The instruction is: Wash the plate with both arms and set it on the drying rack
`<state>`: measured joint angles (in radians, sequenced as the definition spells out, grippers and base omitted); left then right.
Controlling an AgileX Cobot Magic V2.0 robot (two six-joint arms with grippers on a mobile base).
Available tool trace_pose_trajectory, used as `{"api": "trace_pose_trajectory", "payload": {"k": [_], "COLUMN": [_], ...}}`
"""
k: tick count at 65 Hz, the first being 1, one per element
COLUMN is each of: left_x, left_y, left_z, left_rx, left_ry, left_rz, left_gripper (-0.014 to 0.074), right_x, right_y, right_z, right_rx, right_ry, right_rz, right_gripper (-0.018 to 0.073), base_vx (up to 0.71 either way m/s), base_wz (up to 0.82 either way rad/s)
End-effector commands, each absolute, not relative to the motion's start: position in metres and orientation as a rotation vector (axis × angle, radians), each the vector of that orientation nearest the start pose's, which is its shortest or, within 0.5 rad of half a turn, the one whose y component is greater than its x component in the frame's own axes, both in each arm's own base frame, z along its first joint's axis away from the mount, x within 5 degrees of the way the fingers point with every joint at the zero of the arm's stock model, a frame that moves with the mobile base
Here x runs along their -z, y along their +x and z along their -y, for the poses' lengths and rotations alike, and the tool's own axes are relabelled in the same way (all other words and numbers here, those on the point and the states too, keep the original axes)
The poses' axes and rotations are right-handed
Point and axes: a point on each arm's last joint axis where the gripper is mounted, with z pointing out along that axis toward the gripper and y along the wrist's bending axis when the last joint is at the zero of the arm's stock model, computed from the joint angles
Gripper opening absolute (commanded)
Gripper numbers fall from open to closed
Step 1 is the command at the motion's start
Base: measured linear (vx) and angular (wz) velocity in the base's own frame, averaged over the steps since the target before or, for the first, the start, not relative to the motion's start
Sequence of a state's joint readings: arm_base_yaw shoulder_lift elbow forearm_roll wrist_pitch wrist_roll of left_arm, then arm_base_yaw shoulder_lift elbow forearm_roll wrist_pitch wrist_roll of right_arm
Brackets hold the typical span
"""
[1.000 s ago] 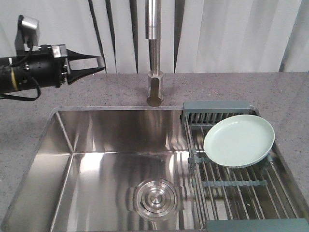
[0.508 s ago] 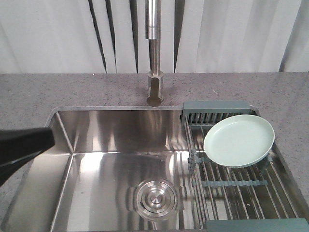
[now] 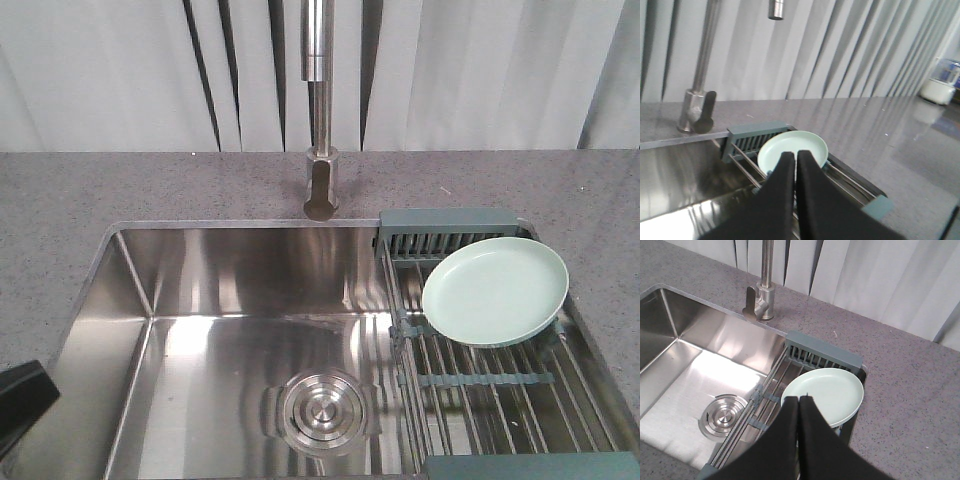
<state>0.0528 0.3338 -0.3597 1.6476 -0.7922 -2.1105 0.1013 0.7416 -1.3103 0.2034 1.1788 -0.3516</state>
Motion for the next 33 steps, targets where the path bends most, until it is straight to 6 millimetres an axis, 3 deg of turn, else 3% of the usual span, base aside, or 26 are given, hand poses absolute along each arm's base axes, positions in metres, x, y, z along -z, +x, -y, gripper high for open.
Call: {"api": "trace_pose_trajectory", "payload": {"k": [1,19,33], "left_x": [-0.315,-0.313,-0.316], "left_y": [0.055,0.046,0.06], "left_z": [0.066,0.074,0.061], "left_rx": [0.994,1.082,0.937], "left_ry": [0.302,0.419,0.222], "left_rz": [-1.557,-1.565,-1.546], "left_gripper": [-0.0006,-0.0006,-0.0006], "right_x": [-0.481,-0.481,-0.481], "right_y": [0.079,0.079,0.079], "right_z": [-0.025,-0.025,-0.025], "right_rx": [-0.083,-0.083,-0.083], "right_ry": [-0.471,-0.471,-0.471], "right_rz": [-1.933,-1.933,-1.933], "right_gripper": [-0.0007,-0.0007,-0.0007], "base_vx": [0.0,0.0,0.0], "base_wz": [0.0,0.0,0.0]}}
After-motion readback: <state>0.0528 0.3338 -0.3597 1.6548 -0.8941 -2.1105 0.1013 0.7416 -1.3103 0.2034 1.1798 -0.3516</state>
